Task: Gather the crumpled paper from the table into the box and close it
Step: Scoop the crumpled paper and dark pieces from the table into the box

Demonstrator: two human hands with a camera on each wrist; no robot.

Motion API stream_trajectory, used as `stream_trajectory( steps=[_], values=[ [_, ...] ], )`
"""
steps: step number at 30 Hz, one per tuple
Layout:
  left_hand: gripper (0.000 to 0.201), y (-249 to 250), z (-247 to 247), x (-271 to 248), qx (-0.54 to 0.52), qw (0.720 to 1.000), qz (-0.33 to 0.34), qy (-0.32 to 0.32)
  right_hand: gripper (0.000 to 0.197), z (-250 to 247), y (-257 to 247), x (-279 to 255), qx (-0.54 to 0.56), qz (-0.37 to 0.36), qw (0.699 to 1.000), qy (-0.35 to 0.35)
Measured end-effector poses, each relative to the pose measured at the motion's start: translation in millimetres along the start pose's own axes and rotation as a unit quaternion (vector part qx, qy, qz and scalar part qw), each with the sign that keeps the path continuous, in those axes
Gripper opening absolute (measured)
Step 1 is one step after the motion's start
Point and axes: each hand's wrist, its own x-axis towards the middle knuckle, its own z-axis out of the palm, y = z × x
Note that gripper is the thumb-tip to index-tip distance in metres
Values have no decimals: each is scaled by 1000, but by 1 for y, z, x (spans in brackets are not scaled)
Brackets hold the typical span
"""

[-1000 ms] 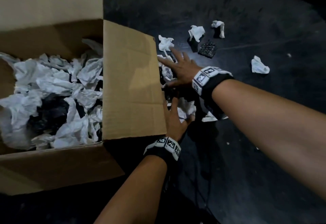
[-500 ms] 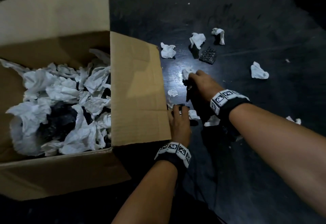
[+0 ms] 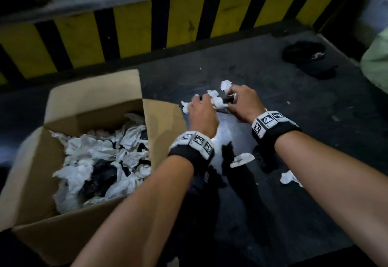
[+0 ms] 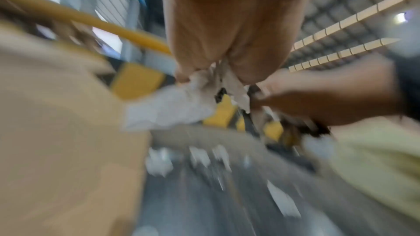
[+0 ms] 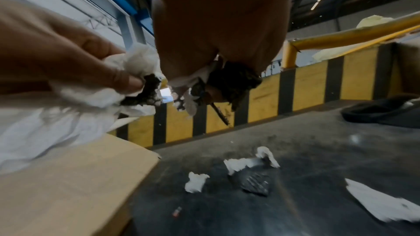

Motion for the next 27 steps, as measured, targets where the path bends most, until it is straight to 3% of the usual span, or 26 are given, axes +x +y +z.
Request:
stream_trajectory(
  steps=[4,8,13,15,18,20,24,27],
  values=[
    [25,-37,-96,18,-51,998,0,48,16,6,-78,-3,21,-66,998,-3],
    [25,-95,-175,4,-48,995,-35,84,17,33,-166,-17,67,-132,989,-20],
    [29,-180,-217,-40,-44,992,-71,98,26,88,-249,-49,136,-192,969,-76],
    [36,-217,-210,-58,-26,993,-101,52,38,119,-265,-61,76,-187,967,-154],
    [54,-269,-191,-85,50,975,-177,-128,62,164,-264,-71,-126,-132,928,-326],
    [61,-290,-189,-97,60,959,-197,-197,60,180,-263,-72,-191,-120,914,-337],
    [62,-305,-203,-98,37,958,-192,-207,45,186,-270,-77,-252,-136,917,-278],
    [58,-304,-208,-97,118,932,-169,-299,26,196,-258,-80,-309,-135,878,-340]
  ],
)
